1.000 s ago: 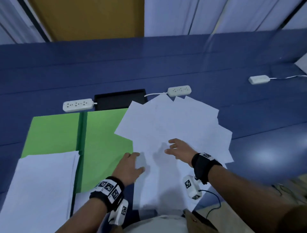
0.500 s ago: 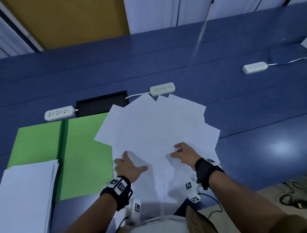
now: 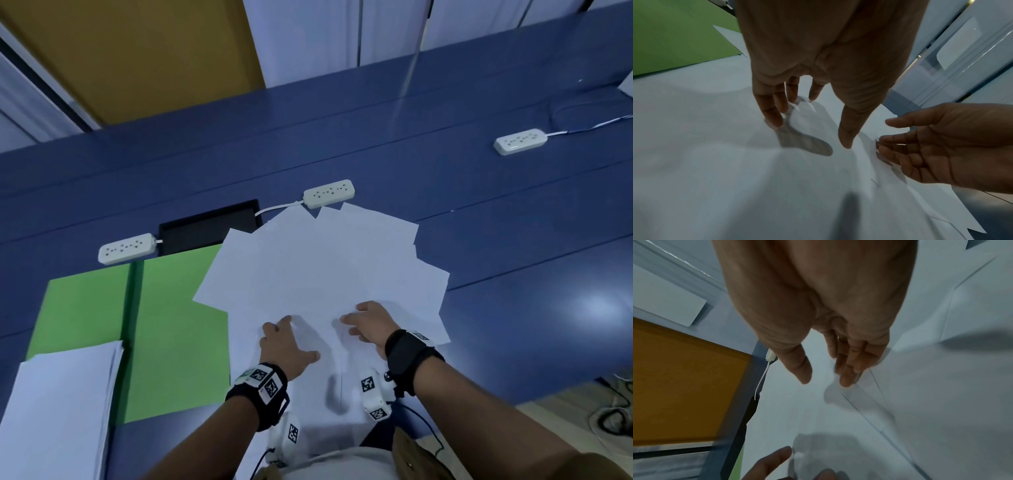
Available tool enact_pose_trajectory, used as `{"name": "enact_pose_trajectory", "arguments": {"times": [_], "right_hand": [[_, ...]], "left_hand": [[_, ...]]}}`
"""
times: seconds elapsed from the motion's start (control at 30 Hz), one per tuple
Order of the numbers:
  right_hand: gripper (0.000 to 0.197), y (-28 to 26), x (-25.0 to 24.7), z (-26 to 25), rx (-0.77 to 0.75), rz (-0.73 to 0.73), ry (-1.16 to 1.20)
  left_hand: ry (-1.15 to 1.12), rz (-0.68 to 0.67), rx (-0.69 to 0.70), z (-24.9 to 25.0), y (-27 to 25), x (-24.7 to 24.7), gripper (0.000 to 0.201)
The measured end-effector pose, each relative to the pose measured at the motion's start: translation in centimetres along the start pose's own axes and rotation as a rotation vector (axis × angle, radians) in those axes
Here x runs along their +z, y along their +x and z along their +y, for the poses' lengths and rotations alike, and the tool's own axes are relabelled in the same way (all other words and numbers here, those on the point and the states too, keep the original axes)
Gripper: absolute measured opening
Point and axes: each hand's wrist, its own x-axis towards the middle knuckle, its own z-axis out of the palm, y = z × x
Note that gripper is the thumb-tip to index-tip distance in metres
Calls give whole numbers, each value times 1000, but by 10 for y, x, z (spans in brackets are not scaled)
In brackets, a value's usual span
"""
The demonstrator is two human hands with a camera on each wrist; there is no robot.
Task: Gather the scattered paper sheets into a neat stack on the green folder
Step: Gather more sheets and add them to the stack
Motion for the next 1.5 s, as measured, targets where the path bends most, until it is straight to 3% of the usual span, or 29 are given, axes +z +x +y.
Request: {"name": "enact_pose_trajectory", "arguments": {"times": [0.17,0.27,0.3,0.43,0.73,0.83,0.9,0.93,1.0,1.1,1.17,1.3,1.4,1.5], "right_hand": [[68,7,15,-4,-16,29,-85],[31,9,19,-9,-14,69,-131],[28,11,19,-9,-23,98,-149],[52,8,16,-19,-64,217,-184],[93,21,21,-25,37,92,-25],[73,25,18,-29,49,72,-69],[30,25,16,-33,43,44,-101],[24,25,17,-34,24,46,-118],[42,24,22,-36,0,28,-208],[43,16,30,-35,-66,-8,-306],[31,13,34,-31,-124,-27,-320],[31,0,32,-26,-240,-127,-198],[18,-18,19,-27,-301,-160,-35],[27,-35,-2,-27,-290,-197,32]], "left_hand": [[-74,-1,7,-9,0,-4,105],[-92,10,22,-12,-1,-3,103],[-95,11,30,-14,-2,-2,102],[-112,23,63,-18,-2,0,100],[-10,27,111,-13,-3,6,104],[15,25,112,-13,-1,6,106],[19,24,118,-13,0,6,106],[23,24,121,-13,1,7,106],[31,25,122,-14,3,8,106],[9,16,121,-14,4,9,102],[-52,13,113,-12,2,7,94],[-136,203,81,-11,2,-7,80],[-284,360,4,-24,8,-28,100],[-633,297,60,-41,6,-50,120]]}}
